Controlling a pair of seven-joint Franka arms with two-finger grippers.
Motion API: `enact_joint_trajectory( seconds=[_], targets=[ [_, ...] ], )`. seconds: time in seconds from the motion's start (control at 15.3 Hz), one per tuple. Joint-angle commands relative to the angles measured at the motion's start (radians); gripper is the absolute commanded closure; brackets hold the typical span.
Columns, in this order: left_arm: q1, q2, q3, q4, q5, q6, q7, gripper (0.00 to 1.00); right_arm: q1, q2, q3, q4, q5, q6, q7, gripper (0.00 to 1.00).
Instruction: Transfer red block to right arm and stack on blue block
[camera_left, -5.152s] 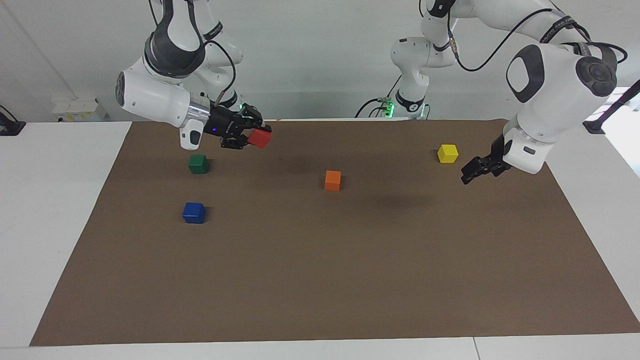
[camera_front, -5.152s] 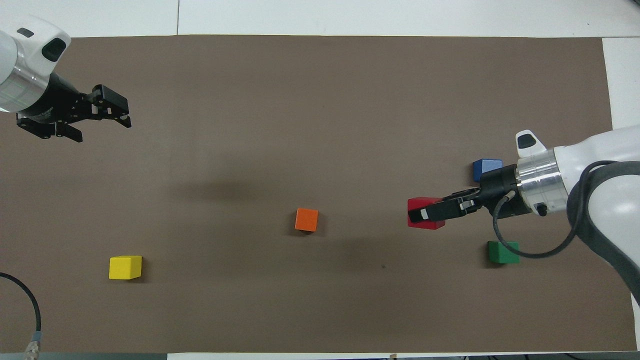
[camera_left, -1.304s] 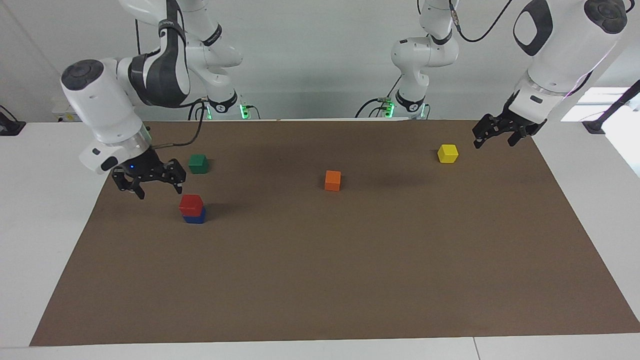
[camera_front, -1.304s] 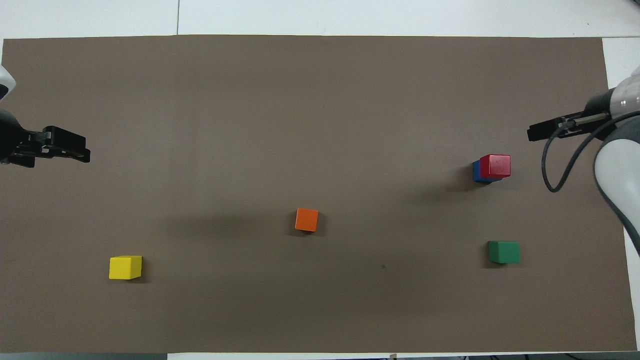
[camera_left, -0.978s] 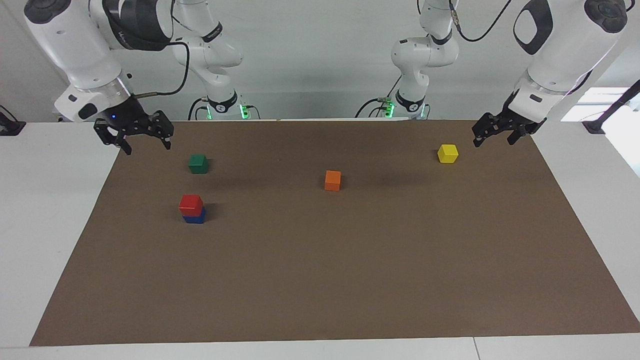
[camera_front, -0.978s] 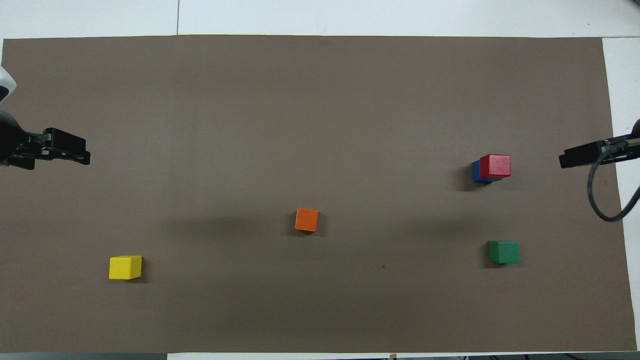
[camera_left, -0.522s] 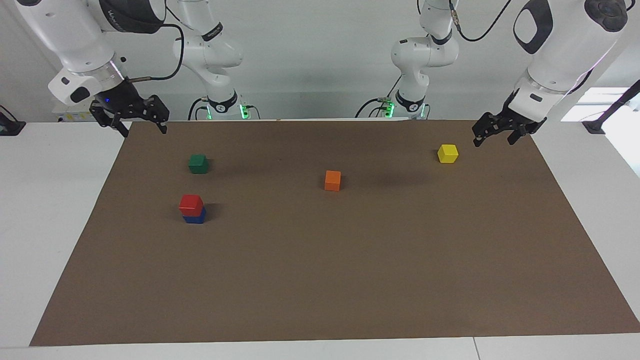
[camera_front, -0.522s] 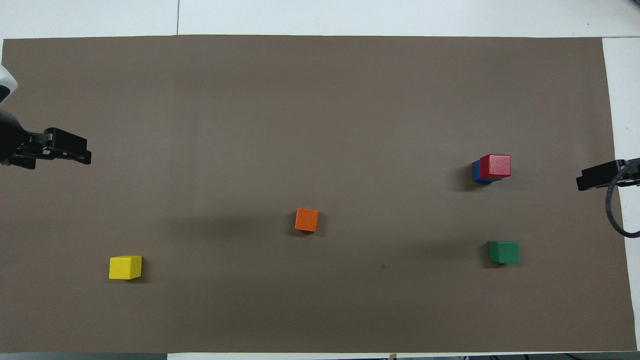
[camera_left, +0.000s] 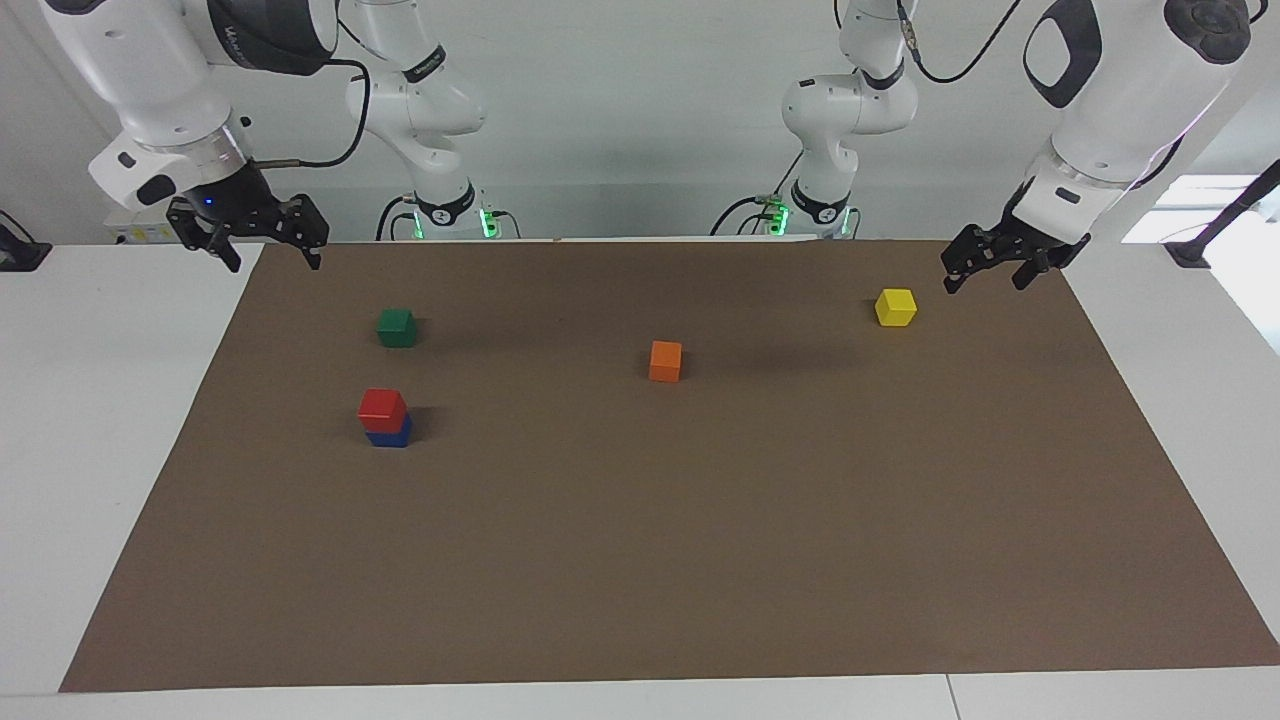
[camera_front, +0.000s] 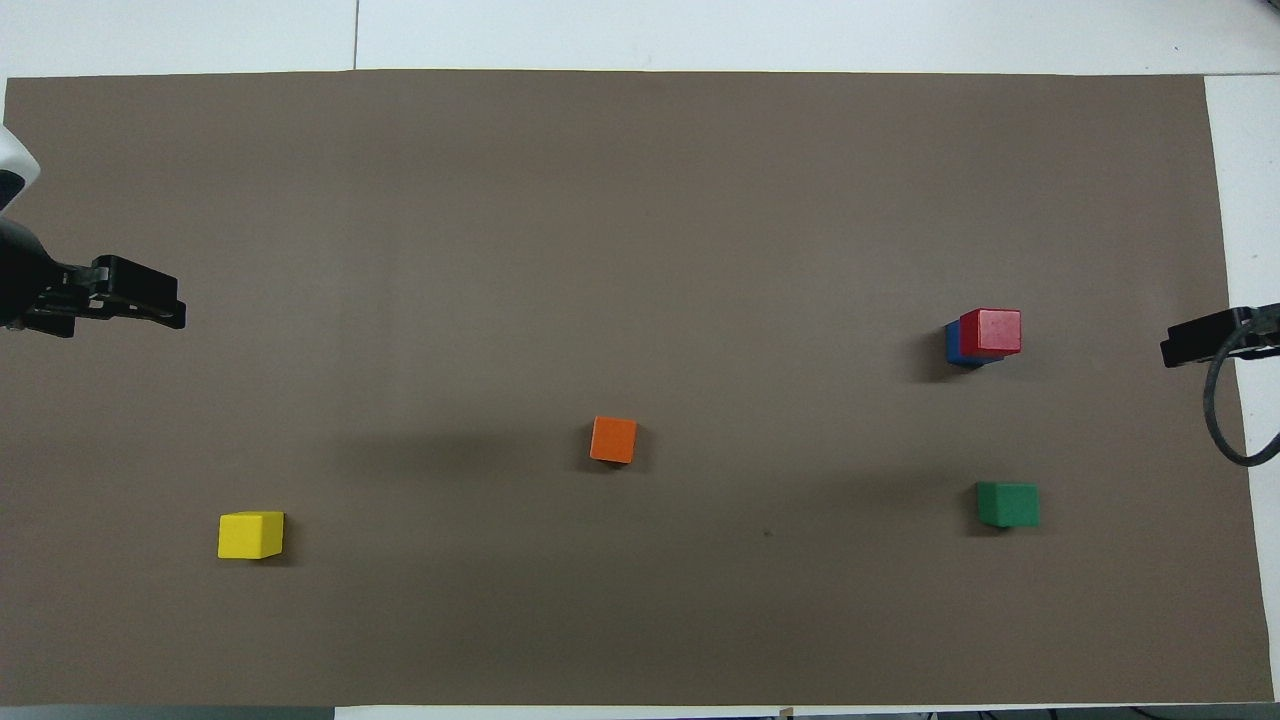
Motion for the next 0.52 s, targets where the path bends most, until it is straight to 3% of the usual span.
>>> enact_joint_trajectory(
  seconds=[0.0, 0.46],
  targets=[
    [-0.005, -0.009, -0.004, -0.001, 0.025, 0.016, 0.000, 0.00, -0.021, 0.011, 0.015, 0.019, -0.006, -0.003, 0.009, 0.00],
    [-0.007, -0.004, -0.006, -0.001, 0.020, 0.019, 0.003, 0.00, -0.024, 0.011, 0.014, 0.022, -0.004, -0.001, 0.009, 0.00]
  ],
)
